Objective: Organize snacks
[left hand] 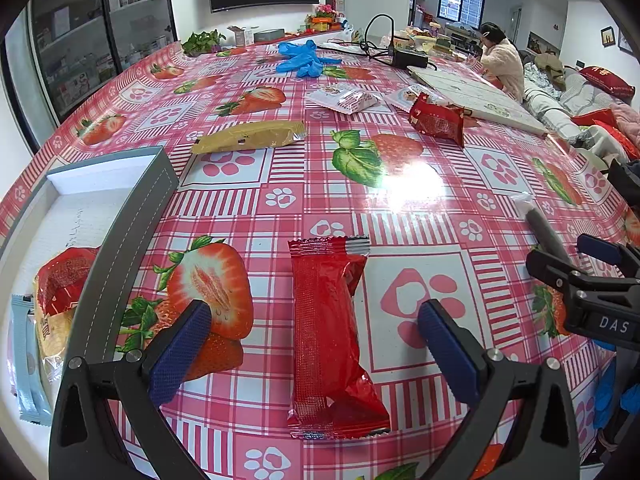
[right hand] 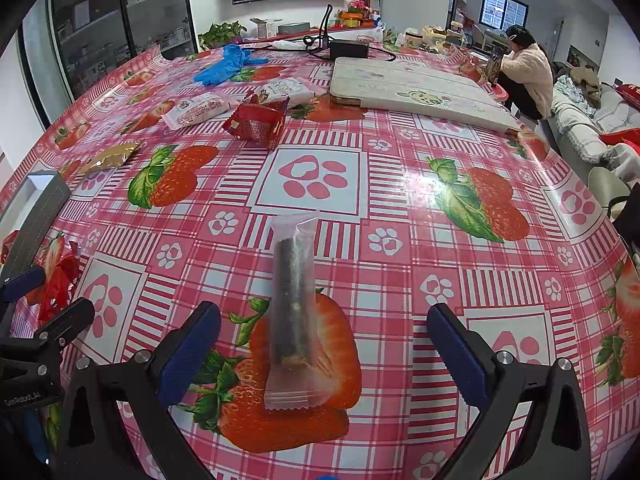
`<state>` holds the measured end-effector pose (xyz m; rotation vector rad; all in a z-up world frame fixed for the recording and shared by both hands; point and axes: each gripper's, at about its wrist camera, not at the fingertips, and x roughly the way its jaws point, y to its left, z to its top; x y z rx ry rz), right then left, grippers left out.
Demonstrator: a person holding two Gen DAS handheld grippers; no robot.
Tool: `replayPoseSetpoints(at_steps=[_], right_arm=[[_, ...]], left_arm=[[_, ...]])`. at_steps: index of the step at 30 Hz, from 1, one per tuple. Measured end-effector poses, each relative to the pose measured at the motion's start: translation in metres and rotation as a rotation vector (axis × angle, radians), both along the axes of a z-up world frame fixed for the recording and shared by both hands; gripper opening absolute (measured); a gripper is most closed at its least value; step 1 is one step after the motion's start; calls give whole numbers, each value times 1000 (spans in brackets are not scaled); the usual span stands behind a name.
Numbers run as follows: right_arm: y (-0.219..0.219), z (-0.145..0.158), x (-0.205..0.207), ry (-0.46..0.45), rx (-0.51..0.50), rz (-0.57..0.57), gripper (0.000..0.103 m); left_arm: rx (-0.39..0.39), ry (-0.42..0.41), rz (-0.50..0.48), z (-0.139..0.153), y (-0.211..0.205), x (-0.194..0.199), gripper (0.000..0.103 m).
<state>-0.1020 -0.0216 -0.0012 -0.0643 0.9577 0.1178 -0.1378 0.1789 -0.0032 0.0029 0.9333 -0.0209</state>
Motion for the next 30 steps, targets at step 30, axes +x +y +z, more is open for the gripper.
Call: replayPoseSetpoints(at_steps=[30], right_arm=[[20,12,26,220,-44,115,68]], left_arm=[[3,150,21,5,-6,14,93]])
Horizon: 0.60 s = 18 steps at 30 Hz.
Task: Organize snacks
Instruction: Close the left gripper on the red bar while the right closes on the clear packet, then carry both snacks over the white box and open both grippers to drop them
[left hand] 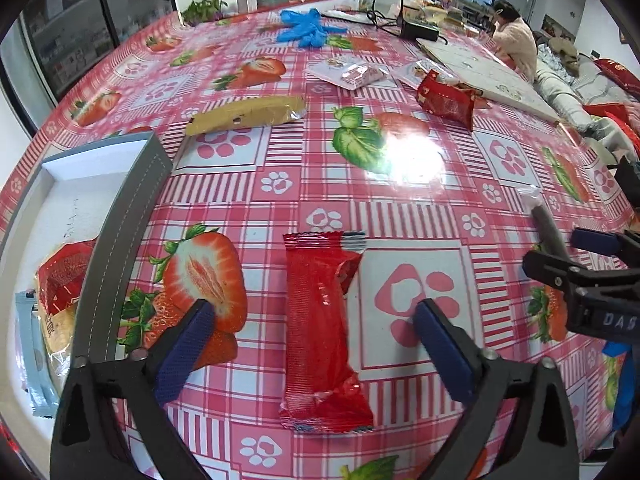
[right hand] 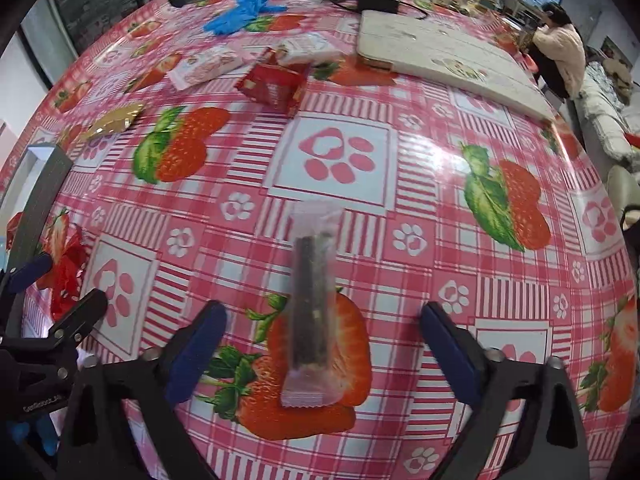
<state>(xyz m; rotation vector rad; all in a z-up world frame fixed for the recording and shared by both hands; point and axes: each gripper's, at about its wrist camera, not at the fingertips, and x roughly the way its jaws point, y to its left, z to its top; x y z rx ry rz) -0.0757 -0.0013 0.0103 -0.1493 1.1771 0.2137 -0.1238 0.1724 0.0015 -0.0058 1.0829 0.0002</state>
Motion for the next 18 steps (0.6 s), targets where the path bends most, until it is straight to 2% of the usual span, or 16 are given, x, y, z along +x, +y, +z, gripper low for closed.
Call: replayPoseSetpoints(at_steps=[1,2,3,4,5,6,7,9,14,18], right_arm=[[3,3,-1,-3,2,14,56],[5,5,-2,0,6,22,34],[7,5,-3,4,12,24,24],[7,5,-4,5,27,25,20],[6,5,-4,5,36,23,20],[4,6,-5,14,75,22,20],[1,8,-5,23,118,21,20],[-5,15,-9,25,196,14,20],[-2,42,-15,-2,275,37,20],[11,55,-15,-22,277,60,20]], left_arm=[[0,-2,-5,2,-2,-1,84],[-1,-10,-5,4,-3,-2,78],[-4,-16,-7,6,-3,-3,62],[-8,-20,-12,7,-4,-3,38],[-21,-20,-18,10,-3,-4,26],[-50,-14,-20,11,0,-5,23],[-119,-4,-22,12,6,-6,23],[-196,-7,-12,16,15,-10,22],[-207,-72,-12,43,28,-24,23],[-226,-118,1,67,42,-30,23]])
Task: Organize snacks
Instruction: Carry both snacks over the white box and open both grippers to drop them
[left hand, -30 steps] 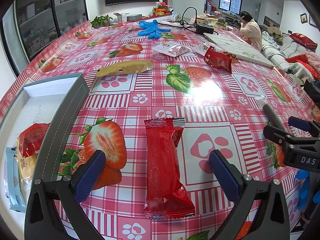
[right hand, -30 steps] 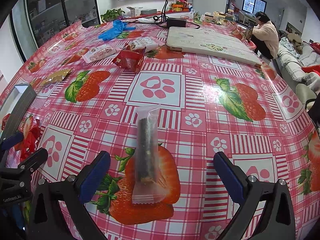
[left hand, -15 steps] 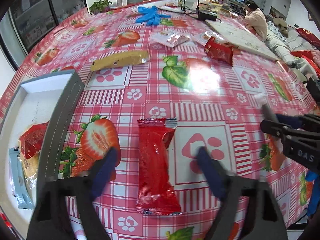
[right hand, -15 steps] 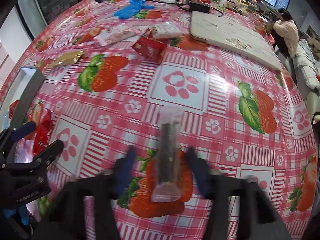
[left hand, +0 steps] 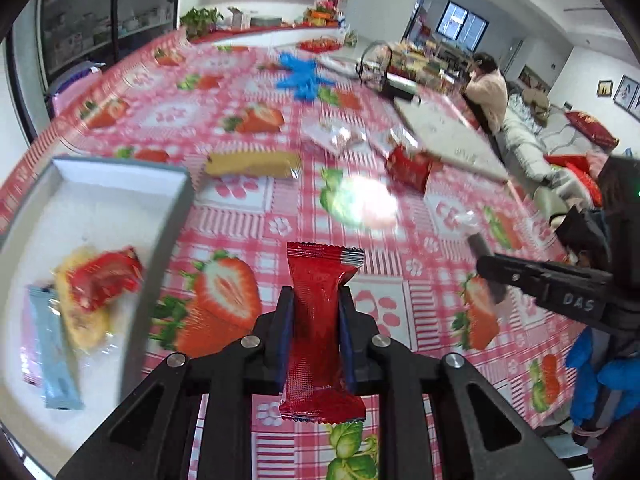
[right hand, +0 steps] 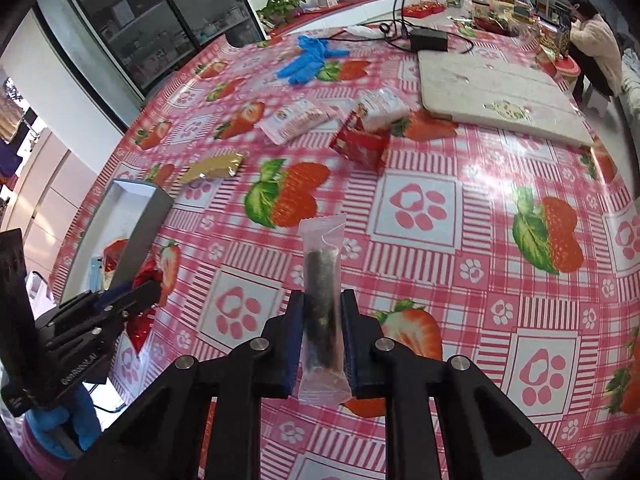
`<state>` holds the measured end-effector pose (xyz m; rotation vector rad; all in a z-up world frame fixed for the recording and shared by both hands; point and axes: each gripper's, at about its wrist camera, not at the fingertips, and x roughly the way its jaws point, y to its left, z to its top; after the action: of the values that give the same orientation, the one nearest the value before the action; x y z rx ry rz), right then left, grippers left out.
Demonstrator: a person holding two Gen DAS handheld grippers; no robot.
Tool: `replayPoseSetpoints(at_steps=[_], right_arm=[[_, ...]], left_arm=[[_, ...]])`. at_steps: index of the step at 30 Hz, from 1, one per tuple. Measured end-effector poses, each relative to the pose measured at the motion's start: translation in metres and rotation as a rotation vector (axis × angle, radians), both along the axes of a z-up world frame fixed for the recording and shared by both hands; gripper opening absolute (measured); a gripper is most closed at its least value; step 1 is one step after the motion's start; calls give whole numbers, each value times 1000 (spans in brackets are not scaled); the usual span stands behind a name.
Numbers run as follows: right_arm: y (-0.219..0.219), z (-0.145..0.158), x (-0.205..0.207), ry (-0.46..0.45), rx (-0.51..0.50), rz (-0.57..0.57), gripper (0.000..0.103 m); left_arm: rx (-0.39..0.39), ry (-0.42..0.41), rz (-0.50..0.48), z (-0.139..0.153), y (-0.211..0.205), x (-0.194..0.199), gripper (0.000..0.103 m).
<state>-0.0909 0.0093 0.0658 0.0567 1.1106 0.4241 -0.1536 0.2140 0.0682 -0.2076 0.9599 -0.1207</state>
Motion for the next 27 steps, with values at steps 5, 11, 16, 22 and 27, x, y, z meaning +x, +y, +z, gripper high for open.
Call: replayPoseSetpoints(at_steps=[5,11,16,22,27], right_arm=[[27,11,4,-10,17,45,20],[80,28,7,-36,18,140,20],[134,34,8,-47,14,233,20],[206,37,2,-45,13,359,20],[259,32,-5,-37,-12,443,20]], left_arm=[[6,-44,30,22,23,-6,23],[39,-65,103,34,62,-13,23],[54,-56,180,35,105,-22,23],[53,-42,280,30,155,-36,23],[35,-11,331,15,183,-41,23]])
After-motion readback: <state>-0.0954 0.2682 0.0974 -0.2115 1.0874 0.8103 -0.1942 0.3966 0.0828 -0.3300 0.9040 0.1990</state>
